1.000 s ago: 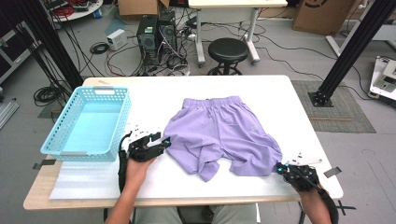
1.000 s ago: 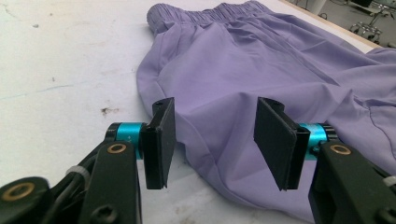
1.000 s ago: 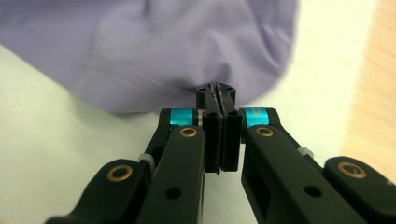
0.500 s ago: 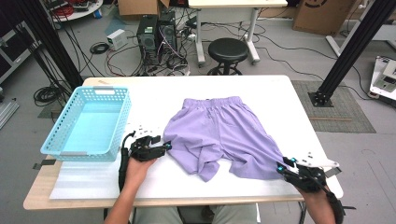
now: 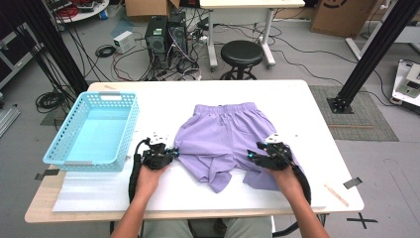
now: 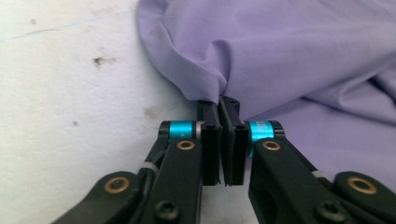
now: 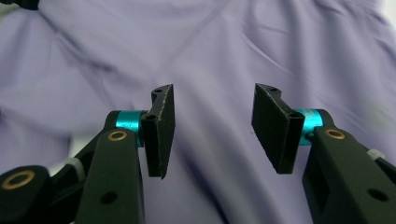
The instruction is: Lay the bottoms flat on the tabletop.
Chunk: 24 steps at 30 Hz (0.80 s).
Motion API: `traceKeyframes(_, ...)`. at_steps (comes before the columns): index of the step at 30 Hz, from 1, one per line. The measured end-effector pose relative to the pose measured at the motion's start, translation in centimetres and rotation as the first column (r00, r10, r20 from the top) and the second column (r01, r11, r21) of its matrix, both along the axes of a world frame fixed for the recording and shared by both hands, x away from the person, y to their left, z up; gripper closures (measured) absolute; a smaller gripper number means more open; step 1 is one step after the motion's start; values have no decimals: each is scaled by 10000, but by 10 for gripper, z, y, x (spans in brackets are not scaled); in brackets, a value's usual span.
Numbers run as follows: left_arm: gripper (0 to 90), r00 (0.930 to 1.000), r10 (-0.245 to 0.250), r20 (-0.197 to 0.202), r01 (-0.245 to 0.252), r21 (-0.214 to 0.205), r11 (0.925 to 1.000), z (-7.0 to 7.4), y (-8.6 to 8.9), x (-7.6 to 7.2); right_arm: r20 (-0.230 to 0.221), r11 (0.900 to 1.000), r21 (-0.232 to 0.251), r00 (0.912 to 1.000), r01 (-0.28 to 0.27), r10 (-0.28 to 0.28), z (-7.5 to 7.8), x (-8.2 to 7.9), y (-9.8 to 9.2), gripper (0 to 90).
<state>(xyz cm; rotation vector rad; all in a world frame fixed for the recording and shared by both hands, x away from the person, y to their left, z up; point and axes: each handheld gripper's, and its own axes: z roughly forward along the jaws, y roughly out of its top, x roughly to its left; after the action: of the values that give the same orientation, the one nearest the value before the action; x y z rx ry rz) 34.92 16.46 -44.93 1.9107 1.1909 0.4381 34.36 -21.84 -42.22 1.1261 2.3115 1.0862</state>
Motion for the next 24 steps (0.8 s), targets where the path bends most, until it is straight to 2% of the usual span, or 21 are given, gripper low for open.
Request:
traceKeyframes(4, 880, 9986, 402, 356, -389, -360, 9986, 6, 7, 4, -354, 9991, -218, 9988, -357, 349, -2, 21, 32, 503)
traceKeyframes(7, 880, 9949, 777, 636, -757, -325, 9966, 12, 12, 9, -549, 9980, -243, 9968, -588, 574, -5, 32, 52, 506)
traceKeyframes(9, 880, 9930, 984, 650, -972, -217, 9950, 13, 14, 14, -683, 9952, -536, 9946, -823, 786, -9, 38, 68, 514)
traceKeyframes(10, 880, 9917, 1089, 680, -1069, -322, 9937, 14, 15, 16, -769, 9932, -684, 9931, -940, 887, -11, 42, 78, 528)
traceKeyframes(12, 880, 9919, 1050, 715, -1017, -489, 9936, 15, 14, 19, -813, 9865, -1145, 9908, -1169, 1080, -15, 46, 94, 609)
traceKeyframes(14, 879, 9927, 973, 719, -940, -488, 9944, 15, 12, 20, -637, 9791, -1608, 9913, -1242, 1152, -19, 49, 103, 717)
traceKeyframes(15, 878, 9934, 883, 726, -848, -493, 9952, 15, 10, 20, -610, 9790, -1621, 9914, -1240, 1155, -19, 50, 103, 821)
traceKeyframes(16, 867, 9938, 846, 716, -804, -594, 9950, 15, 9, 20, -501, 9757, -1881, 9933, -1120, 1044, -18, 51, 103, 890)
traceKeyframes(17, 822, 9949, 745, 687, -700, -657, 9954, 14, 9, 20, -483, 9737, -2004, 9938, -1080, 1003, -17, 52, 102, 896)
traceKeyframes(18, 760, 9955, 701, 632, -655, -726, 9952, 13, 9, 20, -470, 9745, -2075, 9959, -852, 771, -16, 53, 99, 898)
traceKeyframes(20, 582, 9959, 731, 526, -682, -896, 9936, 12, 8, 19, -296, 9745, -2219, 9992, -336, 277, -15, 55, 92, 900)
traceKeyframes(22, 545, 9964, 640, 549, -585, -962, 9936, 12, 9, 16, -59, 9736, -2248, 9991, 391, -414, -14, 59, 80, 900)
traceKeyframes(24, 519, 9970, 502, 590, -434, -1106, 9929, 12, 10, 12, 220, 9648, -2412, 9944, 1052, -1030, -14, 62, 71, 899)
